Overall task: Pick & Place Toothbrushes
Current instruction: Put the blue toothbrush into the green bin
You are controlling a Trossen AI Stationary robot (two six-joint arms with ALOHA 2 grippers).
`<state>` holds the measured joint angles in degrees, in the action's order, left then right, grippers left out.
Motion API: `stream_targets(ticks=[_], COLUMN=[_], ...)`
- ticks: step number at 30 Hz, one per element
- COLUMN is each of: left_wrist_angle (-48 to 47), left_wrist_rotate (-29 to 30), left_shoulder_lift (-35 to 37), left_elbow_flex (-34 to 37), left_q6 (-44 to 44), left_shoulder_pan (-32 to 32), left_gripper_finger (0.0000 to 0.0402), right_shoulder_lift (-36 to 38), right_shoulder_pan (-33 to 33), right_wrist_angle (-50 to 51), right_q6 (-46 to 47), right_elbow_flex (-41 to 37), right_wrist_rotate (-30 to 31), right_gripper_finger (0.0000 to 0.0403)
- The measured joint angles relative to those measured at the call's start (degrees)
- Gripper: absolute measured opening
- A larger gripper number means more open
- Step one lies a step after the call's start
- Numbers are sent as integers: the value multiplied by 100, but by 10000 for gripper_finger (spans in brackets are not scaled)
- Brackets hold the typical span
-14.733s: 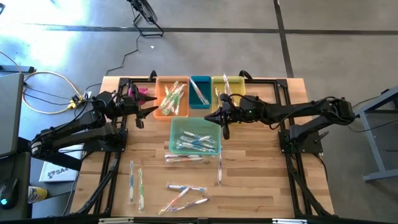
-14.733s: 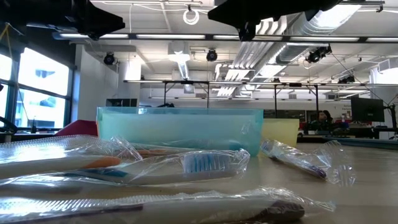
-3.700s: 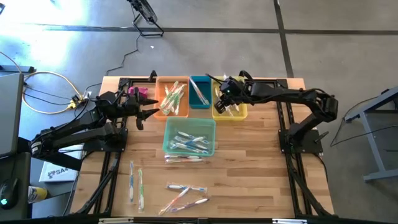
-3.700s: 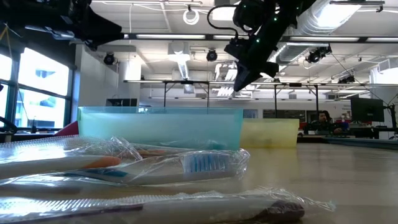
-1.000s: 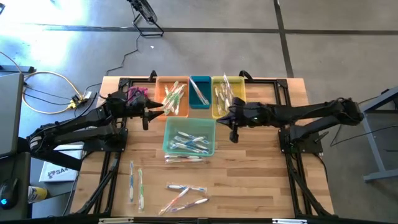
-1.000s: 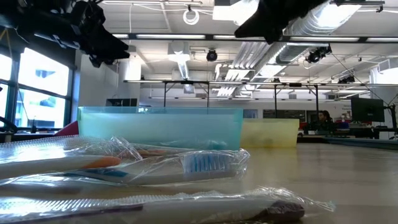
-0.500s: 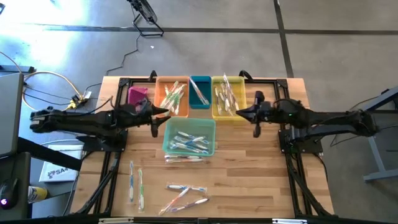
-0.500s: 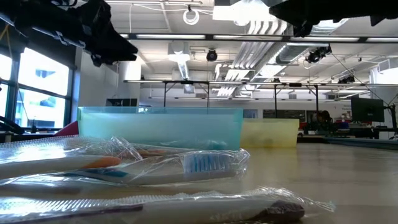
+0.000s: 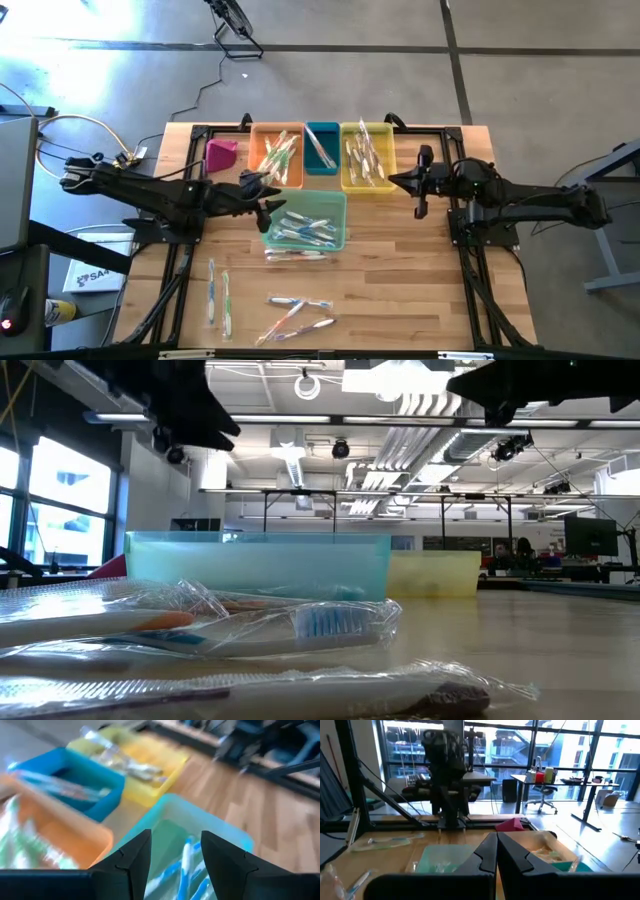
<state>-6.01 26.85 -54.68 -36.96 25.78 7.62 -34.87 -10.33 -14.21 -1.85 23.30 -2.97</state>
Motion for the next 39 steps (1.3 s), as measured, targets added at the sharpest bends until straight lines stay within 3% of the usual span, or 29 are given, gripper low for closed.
stream_targets(ticks=[6, 9, 15, 22, 27, 31, 39], left_wrist_angle=[-3162, -4606, -6404, -6824, -7156, -7173, -6342], left_wrist_rotate=[86, -177, -748, -1750, -1722, -1478, -1469], left_shoulder_lift=[-1058, -1636, -2516, -2807, -2810, -2812, -2865], left_elbow_flex=[-1925, -2828, -4127, -4591, -4417, -4157, -3998], left_q6=[1365, 2108, 2811, 3790, 4448, 4119, 3018], left_shoulder_pan=[-7, -7, -11, -9, 329, 560, 550], left_gripper_finger=[168, 168, 168, 168, 168, 168, 168], right_shoulder_lift=[-101, -101, -101, -173, -289, -368, -398], right_shoulder_pan=[0, 0, 0, 4, 2, 4, 3], right_wrist_angle=[68, -70, -557, -460, -588, -719, -813], right_q6=[-254, -598, -894, -231, -636, -586, -743], right_elbow_flex=[-220, -305, -331, -331, -331, -331, -331], right_wrist_rotate=[43, 342, 1061, 1148, 1211, 1095, 1048], right_gripper_finger=[2, 2, 2, 2, 2, 2, 2])
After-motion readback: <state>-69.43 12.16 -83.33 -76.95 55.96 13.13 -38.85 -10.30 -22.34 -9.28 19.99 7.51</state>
